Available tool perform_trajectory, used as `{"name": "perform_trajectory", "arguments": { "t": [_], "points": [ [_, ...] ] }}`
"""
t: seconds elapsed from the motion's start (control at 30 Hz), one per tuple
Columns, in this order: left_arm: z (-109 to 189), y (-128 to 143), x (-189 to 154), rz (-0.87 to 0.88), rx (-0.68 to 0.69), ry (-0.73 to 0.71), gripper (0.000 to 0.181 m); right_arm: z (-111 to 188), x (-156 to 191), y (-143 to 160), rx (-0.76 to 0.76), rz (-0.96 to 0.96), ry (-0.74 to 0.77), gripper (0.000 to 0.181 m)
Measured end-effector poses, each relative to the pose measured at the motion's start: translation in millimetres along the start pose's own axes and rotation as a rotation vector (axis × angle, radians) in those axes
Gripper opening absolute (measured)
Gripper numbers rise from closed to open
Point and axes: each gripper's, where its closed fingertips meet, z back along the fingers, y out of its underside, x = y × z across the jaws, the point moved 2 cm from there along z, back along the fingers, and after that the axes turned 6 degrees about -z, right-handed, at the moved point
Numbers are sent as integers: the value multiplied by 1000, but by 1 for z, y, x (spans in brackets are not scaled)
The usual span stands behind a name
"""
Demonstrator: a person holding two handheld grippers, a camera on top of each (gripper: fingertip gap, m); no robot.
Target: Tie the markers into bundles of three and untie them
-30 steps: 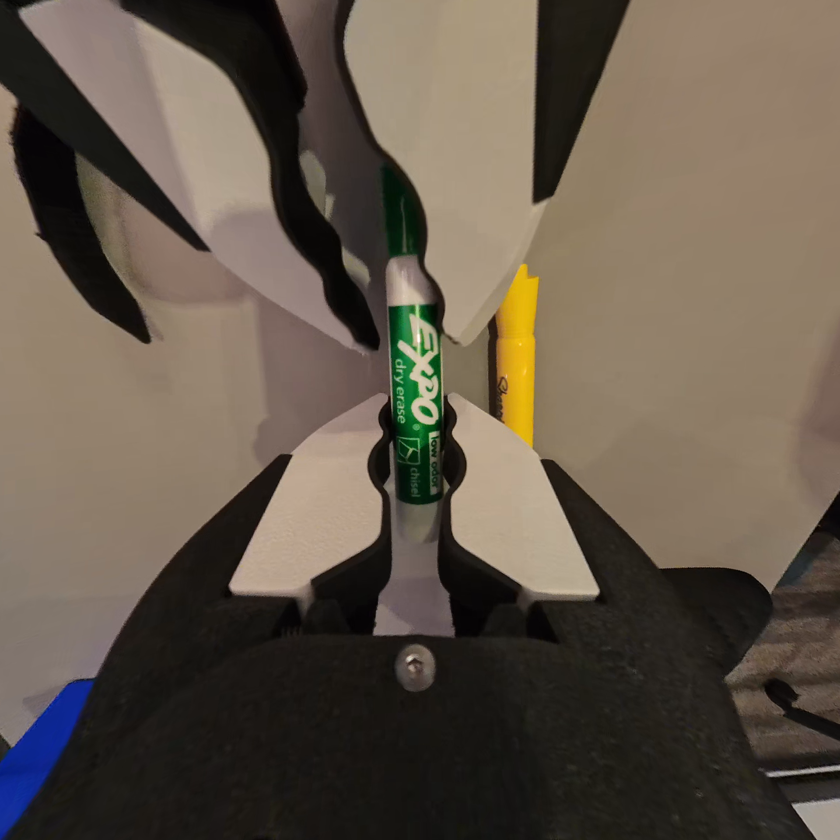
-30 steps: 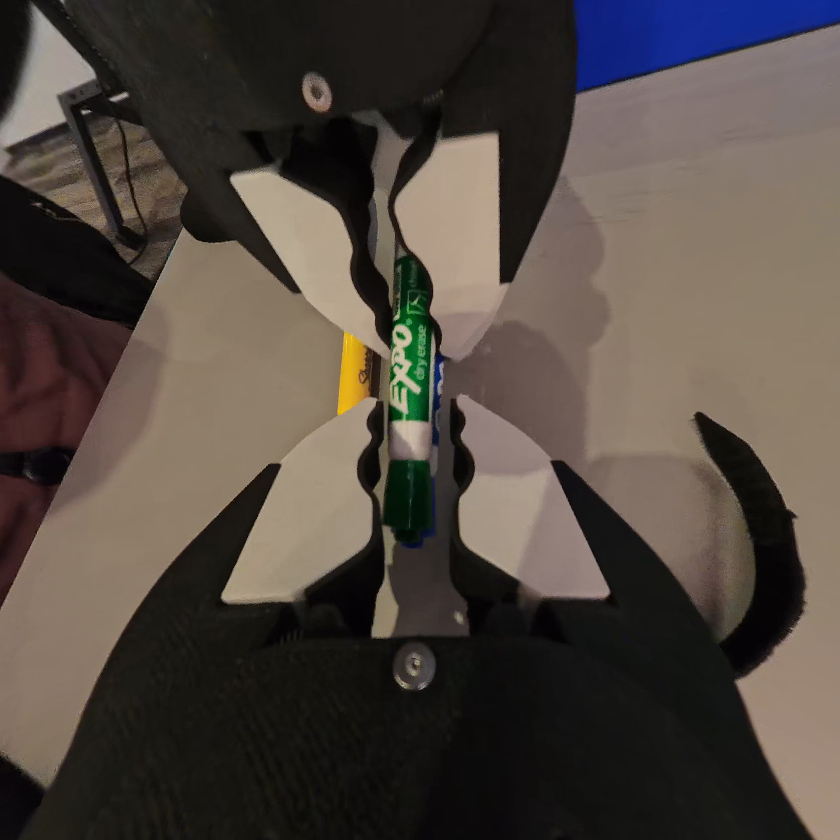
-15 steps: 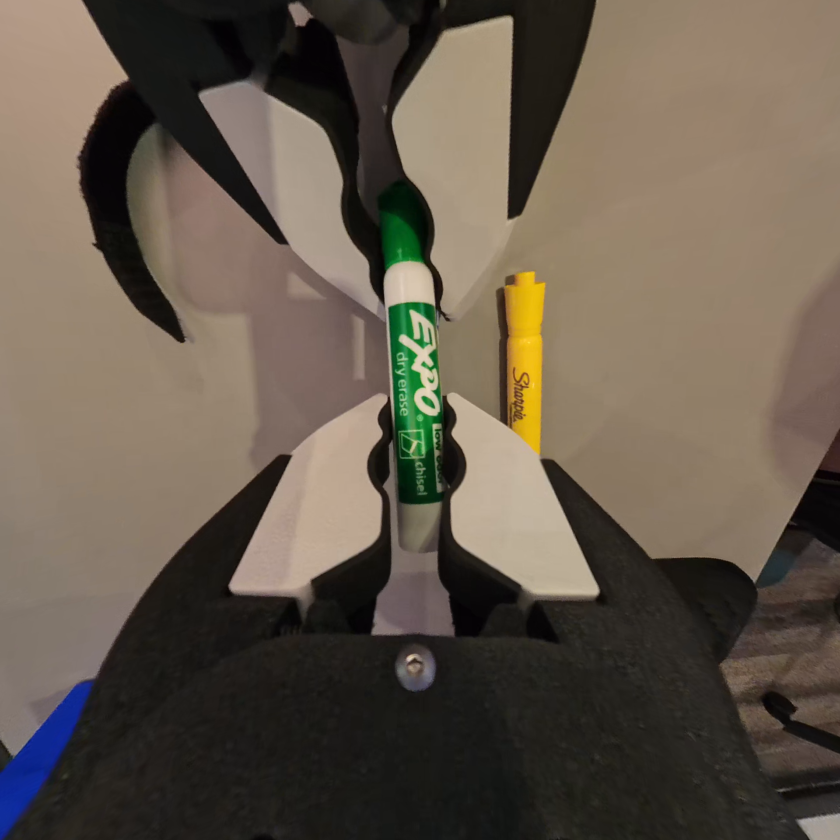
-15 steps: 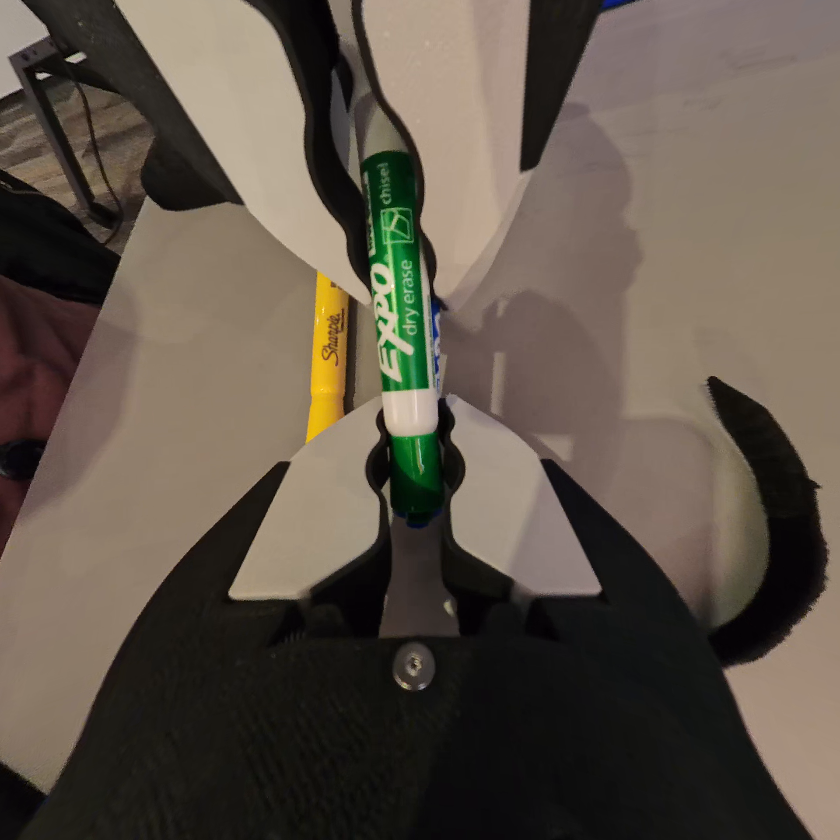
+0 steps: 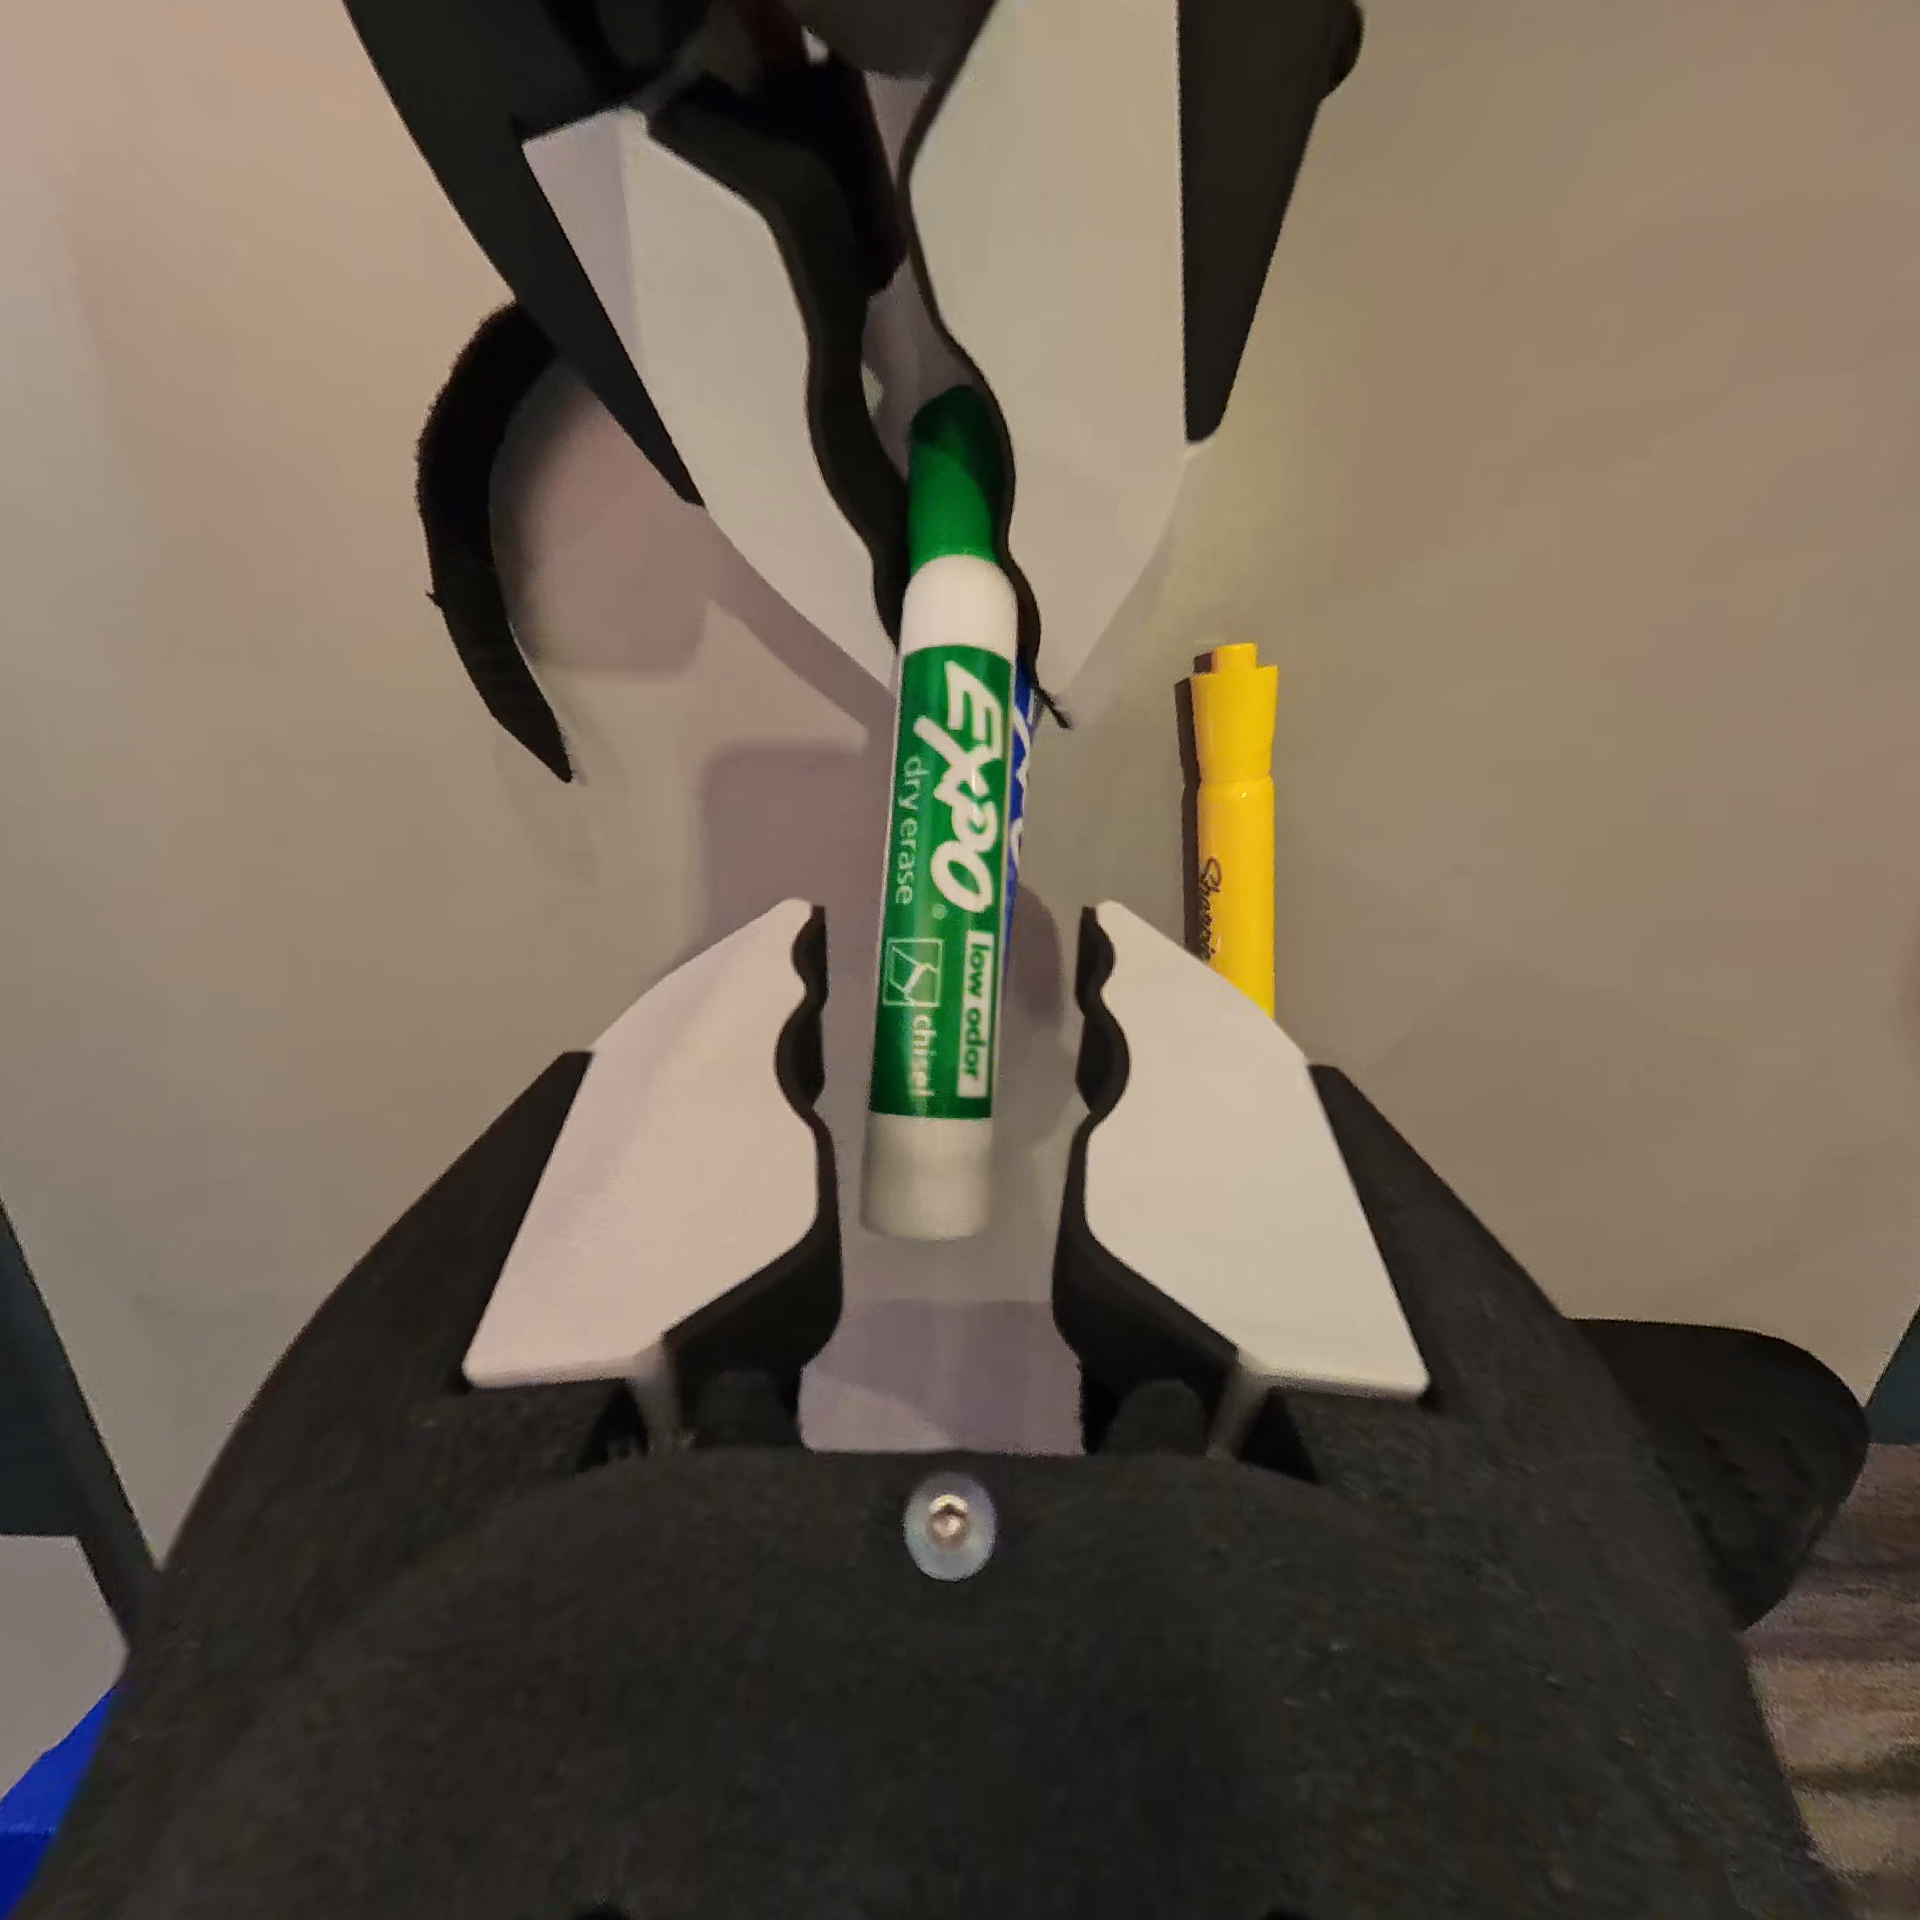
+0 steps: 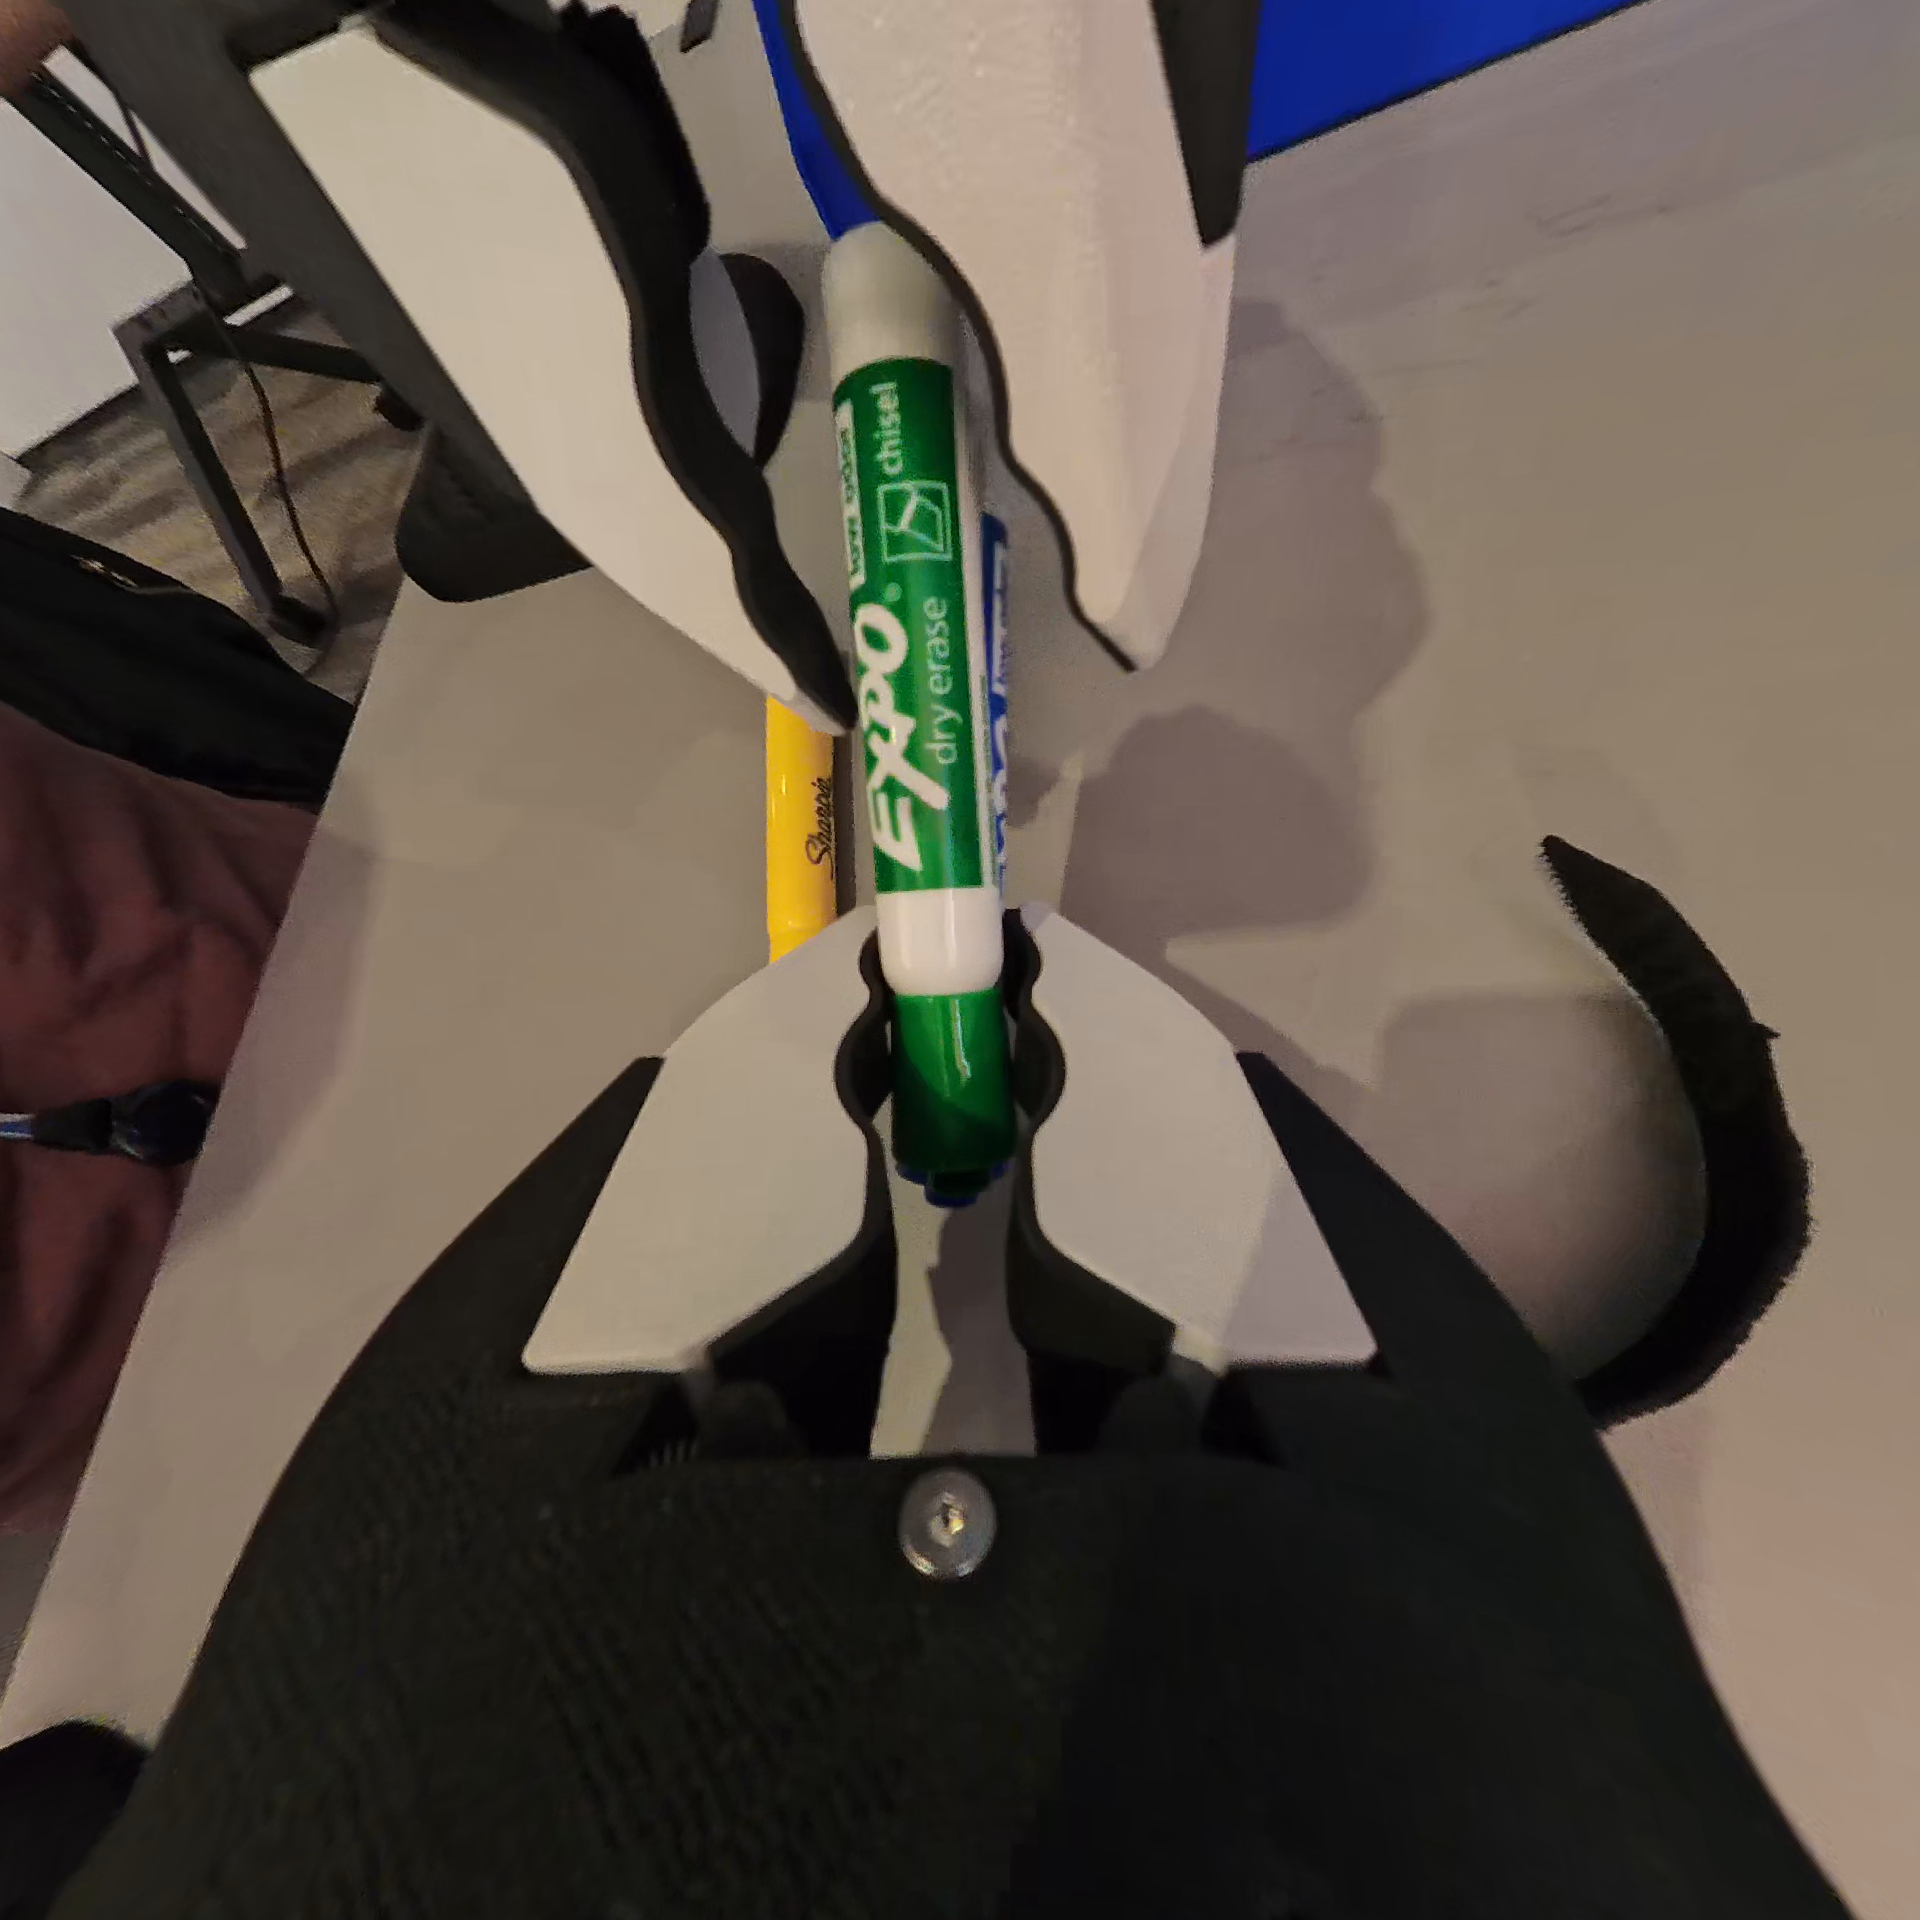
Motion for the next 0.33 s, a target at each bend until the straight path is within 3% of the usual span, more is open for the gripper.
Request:
{"name": "perform_trajectory", "arguments": {
  "t": [0.23,0.33],
  "points": [
    [-2,3,4,-51,3,-94,58,-2,4,3,23,-149,-71,20],
    [-2,3,11,-122,19,-200,63,-3,7,0,12,-247,-121,20]
  ]
}}
